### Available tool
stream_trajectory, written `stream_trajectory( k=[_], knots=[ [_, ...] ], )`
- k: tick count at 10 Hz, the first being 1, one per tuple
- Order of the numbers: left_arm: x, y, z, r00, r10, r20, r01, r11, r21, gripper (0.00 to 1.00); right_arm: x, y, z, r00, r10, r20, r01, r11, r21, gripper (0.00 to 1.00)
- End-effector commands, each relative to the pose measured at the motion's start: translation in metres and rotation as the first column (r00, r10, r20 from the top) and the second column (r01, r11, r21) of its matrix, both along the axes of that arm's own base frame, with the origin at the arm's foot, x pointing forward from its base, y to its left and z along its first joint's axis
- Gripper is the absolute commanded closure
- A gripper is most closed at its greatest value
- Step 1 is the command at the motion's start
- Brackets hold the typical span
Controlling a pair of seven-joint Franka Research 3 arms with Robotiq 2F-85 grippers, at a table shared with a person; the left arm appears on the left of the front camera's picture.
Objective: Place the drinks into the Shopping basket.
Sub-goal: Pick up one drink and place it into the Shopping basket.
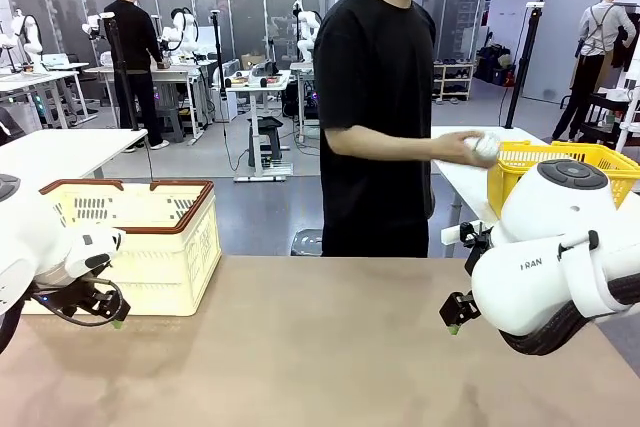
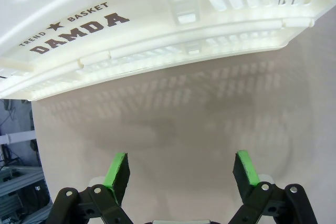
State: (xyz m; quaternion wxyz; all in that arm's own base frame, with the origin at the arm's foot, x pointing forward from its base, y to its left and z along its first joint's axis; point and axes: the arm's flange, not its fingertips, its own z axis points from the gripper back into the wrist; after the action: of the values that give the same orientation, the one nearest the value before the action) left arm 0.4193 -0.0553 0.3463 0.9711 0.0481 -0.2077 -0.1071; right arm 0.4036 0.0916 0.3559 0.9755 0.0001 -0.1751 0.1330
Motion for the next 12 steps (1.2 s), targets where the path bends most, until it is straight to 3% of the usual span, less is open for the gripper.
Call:
stream_trajectory(
  k=[1, 12],
  knots=[
    [-0.0006, -0.001, -0.0012, 1.0, -0.001, -0.004, 0.001, 1.0, 0.005, 0.0, -0.0004, 0.0016, -0.0013, 1.0, 0.001, -0.003, -0.001, 1.0, 0.007, 0.0],
    [-0.0006, -0.001, -0.0012, 1.0, -0.001, -0.004, 0.001, 1.0, 0.005, 0.0, -0.0004, 0.0016, -0.0013, 1.0, 0.001, -0.003, -0.001, 1.0, 0.007, 0.0]
  ],
)
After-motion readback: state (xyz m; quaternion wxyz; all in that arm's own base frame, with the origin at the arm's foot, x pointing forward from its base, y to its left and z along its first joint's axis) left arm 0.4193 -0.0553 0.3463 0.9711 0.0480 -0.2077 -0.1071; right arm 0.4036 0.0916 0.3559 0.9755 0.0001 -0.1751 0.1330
